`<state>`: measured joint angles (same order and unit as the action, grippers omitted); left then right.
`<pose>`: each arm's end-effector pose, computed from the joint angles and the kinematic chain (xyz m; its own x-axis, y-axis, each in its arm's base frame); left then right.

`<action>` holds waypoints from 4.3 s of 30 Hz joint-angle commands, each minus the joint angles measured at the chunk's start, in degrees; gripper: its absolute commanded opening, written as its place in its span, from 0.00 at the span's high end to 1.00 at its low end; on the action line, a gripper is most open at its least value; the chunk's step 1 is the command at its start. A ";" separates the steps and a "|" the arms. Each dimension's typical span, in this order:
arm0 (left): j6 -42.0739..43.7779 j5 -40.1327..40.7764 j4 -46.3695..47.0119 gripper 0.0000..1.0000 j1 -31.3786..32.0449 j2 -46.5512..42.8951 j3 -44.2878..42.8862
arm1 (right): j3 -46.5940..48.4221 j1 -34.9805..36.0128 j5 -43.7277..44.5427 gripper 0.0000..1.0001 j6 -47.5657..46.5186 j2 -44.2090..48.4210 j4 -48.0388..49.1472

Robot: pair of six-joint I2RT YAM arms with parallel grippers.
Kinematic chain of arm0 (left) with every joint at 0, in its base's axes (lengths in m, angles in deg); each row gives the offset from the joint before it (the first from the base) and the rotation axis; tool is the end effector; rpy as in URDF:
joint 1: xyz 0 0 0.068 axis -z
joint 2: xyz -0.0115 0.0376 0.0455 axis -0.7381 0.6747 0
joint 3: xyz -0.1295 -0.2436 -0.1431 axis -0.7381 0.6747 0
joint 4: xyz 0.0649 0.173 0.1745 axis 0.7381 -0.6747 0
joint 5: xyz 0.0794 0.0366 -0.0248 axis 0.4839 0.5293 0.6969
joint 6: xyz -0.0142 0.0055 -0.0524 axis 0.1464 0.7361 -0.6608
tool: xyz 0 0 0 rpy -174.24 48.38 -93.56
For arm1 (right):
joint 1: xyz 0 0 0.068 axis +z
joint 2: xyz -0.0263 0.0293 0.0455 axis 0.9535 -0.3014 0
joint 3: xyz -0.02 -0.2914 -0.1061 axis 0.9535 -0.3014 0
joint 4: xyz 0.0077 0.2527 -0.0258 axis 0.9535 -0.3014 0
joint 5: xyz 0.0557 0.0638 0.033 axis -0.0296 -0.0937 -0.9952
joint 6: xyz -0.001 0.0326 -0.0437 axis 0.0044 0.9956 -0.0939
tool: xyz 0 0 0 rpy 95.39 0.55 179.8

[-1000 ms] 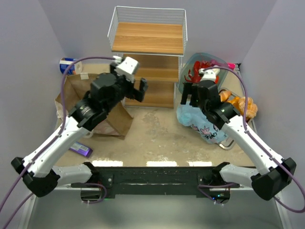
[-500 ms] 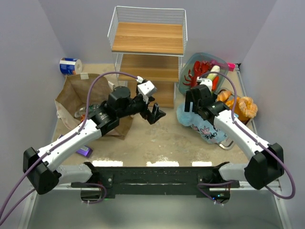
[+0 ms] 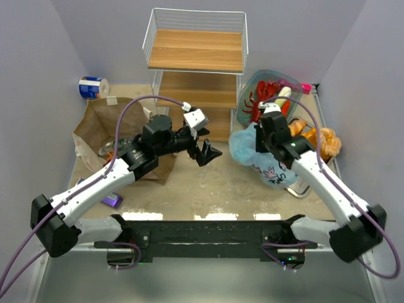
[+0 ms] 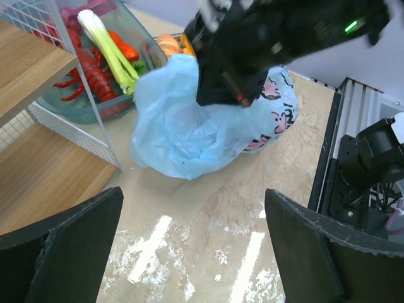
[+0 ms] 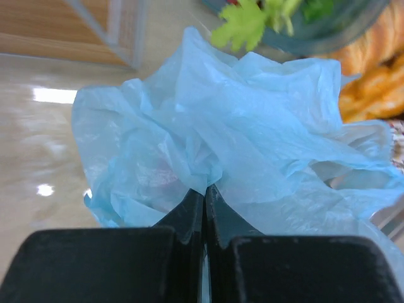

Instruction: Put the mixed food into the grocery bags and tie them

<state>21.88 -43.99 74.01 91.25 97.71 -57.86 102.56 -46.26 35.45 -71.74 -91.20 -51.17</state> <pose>0.1813 -0.1914 0.3997 -0.2243 0.1015 -0.9692 0.8832 0.4415 -0.1582 0.2201 0.0956 0.3447 -0.6760 -0.0402 -0.7358 -0.0370 0.9991 -0.0206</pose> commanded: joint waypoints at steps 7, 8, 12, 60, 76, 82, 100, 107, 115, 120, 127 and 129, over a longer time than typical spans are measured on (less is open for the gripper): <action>5.46 -0.31 -0.05 0.00 -4.12 -8.28 -1.14 | -0.29 0.08 -35.16 1.00 -4.96 19.11 5.96; 0.41 -1.19 0.73 0.00 -5.61 -8.19 -1.23 | -0.99 0.08 -36.94 1.00 -4.70 19.74 7.10; -9.21 -10.94 6.97 0.00 -14.67 -7.14 0.87 | -2.93 0.08 -43.54 1.00 -4.43 20.88 11.14; -4.73 4.35 -10.34 1.00 -2.29 8.50 -4.40 | -4.59 0.17 -41.07 0.14 11.20 15.52 20.98; -14.14 -0.50 -4.88 1.00 -2.28 13.69 -5.80 | -14.79 15.28 -25.11 0.07 -2.40 14.30 30.22; -15.98 -0.93 -4.09 1.00 -2.28 14.57 -6.60 | -14.45 21.51 -16.50 0.07 -7.50 9.29 32.77; -16.08 9.26 -5.85 0.13 -9.92 2.81 -1.43 | -20.06 17.41 1.12 1.00 9.01 12.79 27.58; -19.58 2.08 -0.94 0.13 -11.78 -0.99 8.24 | -23.59 10.81 -5.66 1.00 11.65 20.53 28.47; -37.16 -1.12 20.24 0.15 -12.13 6.03 16.17 | -29.21 9.84 -8.57 1.00 13.32 27.55 31.98; -44.45 4.59 25.87 0.15 -12.13 9.29 16.52 | -32.28 9.93 -8.40 1.00 13.41 33.27 31.28; -51.76 5.84 31.06 0.12 -12.22 16.14 15.65 | -35.01 9.93 -9.62 1.00 13.68 39.43 30.49; -53.51 5.31 31.85 0.12 -12.13 17.73 15.11 | -35.45 9.93 -10.06 1.00 13.06 40.39 30.58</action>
<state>-25.77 -39.14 100.65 79.44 111.43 -41.38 67.96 -36.15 26.79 -58.69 -52.52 -22.34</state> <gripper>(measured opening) 0.875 0.011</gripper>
